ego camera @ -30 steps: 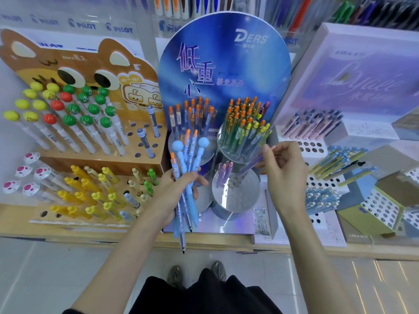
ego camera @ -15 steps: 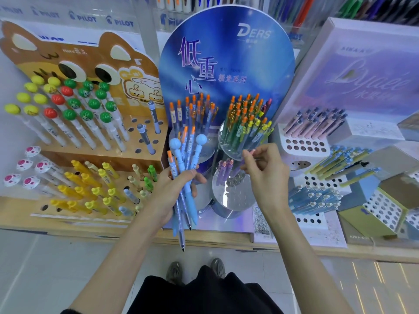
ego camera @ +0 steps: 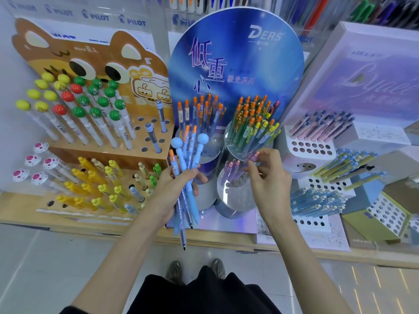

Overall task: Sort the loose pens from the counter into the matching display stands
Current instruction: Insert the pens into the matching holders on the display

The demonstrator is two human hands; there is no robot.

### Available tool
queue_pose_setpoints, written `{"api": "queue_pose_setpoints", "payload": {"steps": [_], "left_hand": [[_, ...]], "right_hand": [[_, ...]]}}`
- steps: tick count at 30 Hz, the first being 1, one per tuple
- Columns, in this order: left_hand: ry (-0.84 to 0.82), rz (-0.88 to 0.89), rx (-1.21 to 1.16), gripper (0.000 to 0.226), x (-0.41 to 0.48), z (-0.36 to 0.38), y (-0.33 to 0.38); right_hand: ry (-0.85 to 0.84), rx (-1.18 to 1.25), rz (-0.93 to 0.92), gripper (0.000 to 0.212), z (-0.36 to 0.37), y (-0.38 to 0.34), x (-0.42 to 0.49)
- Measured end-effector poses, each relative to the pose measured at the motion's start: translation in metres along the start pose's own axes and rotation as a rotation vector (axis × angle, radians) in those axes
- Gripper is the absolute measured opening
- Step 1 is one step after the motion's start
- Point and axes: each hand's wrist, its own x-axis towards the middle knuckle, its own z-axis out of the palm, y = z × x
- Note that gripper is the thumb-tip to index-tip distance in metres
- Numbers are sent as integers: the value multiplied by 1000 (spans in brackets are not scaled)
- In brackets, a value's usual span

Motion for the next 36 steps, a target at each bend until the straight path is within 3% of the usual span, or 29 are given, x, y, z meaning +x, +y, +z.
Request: {"api": "queue_pose_setpoints", "payload": {"steps": [6, 10, 23, 28, 30, 33, 36], "left_hand": [[-11, 2, 10, 10, 1, -1, 3], [-31, 3, 6, 12, 1, 0, 5], [-109, 21, 0, 14, -2, 0, 7], [-147, 35, -13, 13, -4, 0, 9], [-162, 36, -13, 9, -5, 1, 9], [-171, 22, -17, 13, -5, 3, 9], [-199, -1, -4, 18, -7, 8, 9]], "right_hand": [[9, -64, 23, 22, -3, 9, 0], [-105, -165, 20, 22, 2, 16, -3], [-201, -299, -15, 17, 3, 12, 9], [-270, -321, 76, 15, 0, 10, 11], [-198, -296, 66, 23, -5, 3, 6], [-44, -110, 12, 7, -9, -23, -3], [-183, 152, 133, 9, 0, -48, -6]]}}
